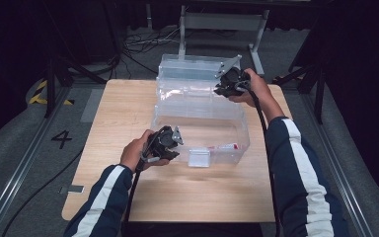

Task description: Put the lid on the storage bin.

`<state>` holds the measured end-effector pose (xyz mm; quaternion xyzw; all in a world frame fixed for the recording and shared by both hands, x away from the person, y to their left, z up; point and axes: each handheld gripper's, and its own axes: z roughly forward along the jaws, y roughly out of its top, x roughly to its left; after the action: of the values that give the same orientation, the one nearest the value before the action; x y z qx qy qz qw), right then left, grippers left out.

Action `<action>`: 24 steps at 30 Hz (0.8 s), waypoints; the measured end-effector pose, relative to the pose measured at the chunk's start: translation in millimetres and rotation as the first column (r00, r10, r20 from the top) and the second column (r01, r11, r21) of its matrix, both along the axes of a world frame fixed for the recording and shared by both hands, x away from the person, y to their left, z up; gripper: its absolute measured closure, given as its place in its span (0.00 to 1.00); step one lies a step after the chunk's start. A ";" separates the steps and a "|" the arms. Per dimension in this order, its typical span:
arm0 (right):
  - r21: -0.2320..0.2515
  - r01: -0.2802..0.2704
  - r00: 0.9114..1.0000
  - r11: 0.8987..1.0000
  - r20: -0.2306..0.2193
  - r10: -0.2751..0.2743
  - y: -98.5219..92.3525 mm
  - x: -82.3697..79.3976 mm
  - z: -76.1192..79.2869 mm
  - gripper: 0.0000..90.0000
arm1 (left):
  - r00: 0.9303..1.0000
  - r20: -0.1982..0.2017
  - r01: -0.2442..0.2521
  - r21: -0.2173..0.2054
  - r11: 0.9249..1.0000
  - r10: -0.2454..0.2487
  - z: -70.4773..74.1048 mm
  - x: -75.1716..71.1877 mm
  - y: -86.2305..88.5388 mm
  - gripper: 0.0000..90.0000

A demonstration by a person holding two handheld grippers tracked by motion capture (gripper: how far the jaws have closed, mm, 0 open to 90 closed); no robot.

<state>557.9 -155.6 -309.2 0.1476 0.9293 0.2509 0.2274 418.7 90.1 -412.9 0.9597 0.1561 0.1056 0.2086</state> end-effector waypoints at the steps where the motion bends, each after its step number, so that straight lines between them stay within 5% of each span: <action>1: -0.007 0.000 1.000 1.000 0.001 0.000 1.0 -0.9 0.5 0.87 | 1.000 0.001 -0.001 0.000 1.000 0.001 -0.1 -0.1 -0.1 0.76; 6: -0.040 -0.008 1.000 0.999 -0.005 0.007 5.0 -2.4 3.3 0.89 | 1.000 0.007 -0.009 0.000 1.000 0.009 -0.5 -0.8 -0.7 0.75; 24: -0.037 -0.050 0.999 0.998 -0.021 0.049 5.1 -10.1 7.5 0.94 | 0.999 0.015 -0.033 0.007 0.999 0.033 -2.2 -3.1 -2.5 0.71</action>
<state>547.8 -150.5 -301.7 0.1228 0.9394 0.2375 0.2145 415.6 87.6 -415.2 0.9569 0.1701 0.1167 0.2045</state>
